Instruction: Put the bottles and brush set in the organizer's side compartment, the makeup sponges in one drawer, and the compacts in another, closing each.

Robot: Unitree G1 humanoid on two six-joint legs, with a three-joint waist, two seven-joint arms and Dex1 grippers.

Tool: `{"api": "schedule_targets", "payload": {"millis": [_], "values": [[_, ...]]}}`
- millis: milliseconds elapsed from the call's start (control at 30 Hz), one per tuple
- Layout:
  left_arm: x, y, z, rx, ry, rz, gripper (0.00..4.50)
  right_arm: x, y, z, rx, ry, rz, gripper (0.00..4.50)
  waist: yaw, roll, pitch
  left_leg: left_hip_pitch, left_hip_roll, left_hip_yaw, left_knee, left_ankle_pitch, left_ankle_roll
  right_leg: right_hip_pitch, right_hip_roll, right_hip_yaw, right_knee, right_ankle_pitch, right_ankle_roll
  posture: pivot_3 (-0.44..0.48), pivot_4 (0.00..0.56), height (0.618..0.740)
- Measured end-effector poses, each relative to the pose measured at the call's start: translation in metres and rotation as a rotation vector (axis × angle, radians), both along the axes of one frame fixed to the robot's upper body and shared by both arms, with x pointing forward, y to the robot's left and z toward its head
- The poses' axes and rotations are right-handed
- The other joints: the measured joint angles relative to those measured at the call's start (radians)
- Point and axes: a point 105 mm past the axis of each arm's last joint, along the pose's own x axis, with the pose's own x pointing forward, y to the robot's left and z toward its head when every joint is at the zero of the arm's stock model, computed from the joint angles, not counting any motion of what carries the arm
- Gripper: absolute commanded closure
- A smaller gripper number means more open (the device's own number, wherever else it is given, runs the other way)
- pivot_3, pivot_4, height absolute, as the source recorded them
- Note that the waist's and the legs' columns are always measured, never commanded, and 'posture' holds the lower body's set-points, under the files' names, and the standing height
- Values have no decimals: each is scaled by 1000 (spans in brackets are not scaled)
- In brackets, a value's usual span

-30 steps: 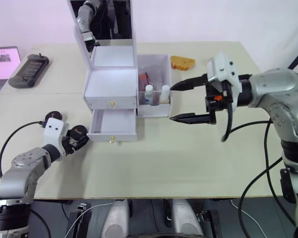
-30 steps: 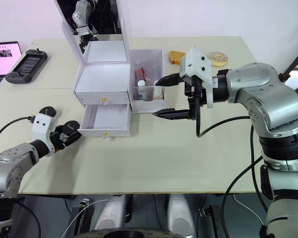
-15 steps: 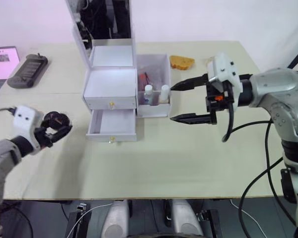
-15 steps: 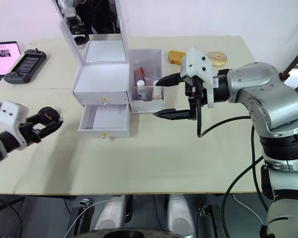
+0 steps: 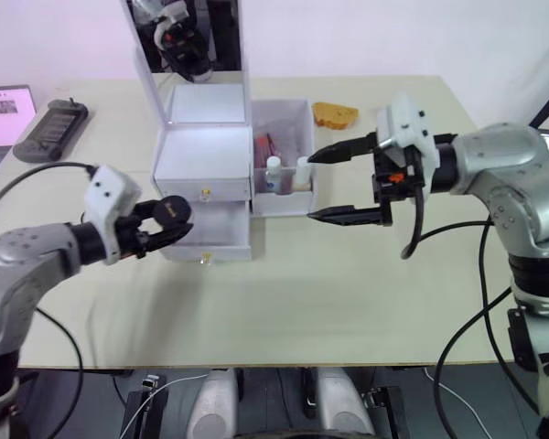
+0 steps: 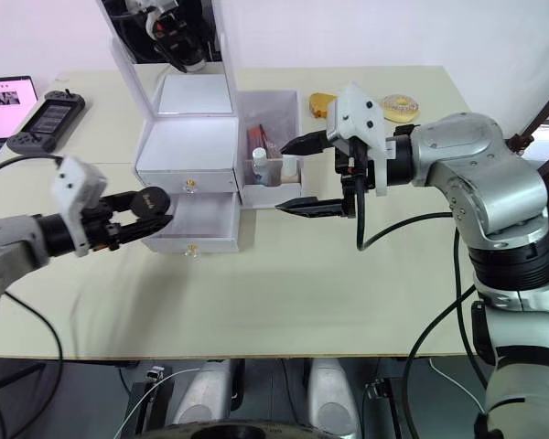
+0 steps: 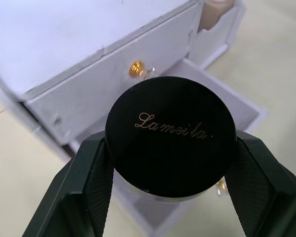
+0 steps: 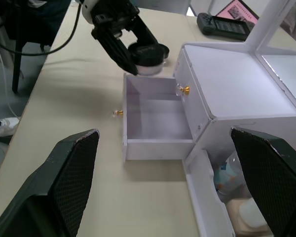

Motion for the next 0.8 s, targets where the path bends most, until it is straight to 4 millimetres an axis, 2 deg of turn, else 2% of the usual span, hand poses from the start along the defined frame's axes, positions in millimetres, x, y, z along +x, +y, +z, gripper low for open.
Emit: {"api": "schedule_targets", "payload": {"millis": [133,233,433,500,567,800], "values": [[9,-1,-12,14,32,14,1851,-1,-6,3,2,-8,-37,0,-3,0,0,0,2,0,-1,0,0,-1,2,1,0,0,0,0,150,740],[16,4,-12,26,31,40,1851,-3,-7,4,-2,-16,-48,0,-2,0,0,0,4,0,-1,0,0,-1,4,1,0,0,0,0,150,740],[18,2,-21,52,57,38,1851,-4,-6,5,2,-14,-55,0,0,0,0,0,4,1,0,0,0,-1,4,2,0,-1,-4,0,150,740],[19,1,-22,46,56,42,831,-4,-6,5,3,-15,-58,0,0,0,0,0,4,1,0,0,0,-1,4,2,0,-1,-3,0,150,740],[19,0,-23,37,58,45,34,-3,-6,5,4,-15,-58,0,0,0,0,0,4,1,0,0,0,-1,4,2,0,0,-3,0,150,740],[18,0,-21,28,43,66,34,-3,-6,5,4,-14,-58,0,0,0,0,0,5,1,0,0,0,-1,5,2,0,1,-1,0,150,740]]}}
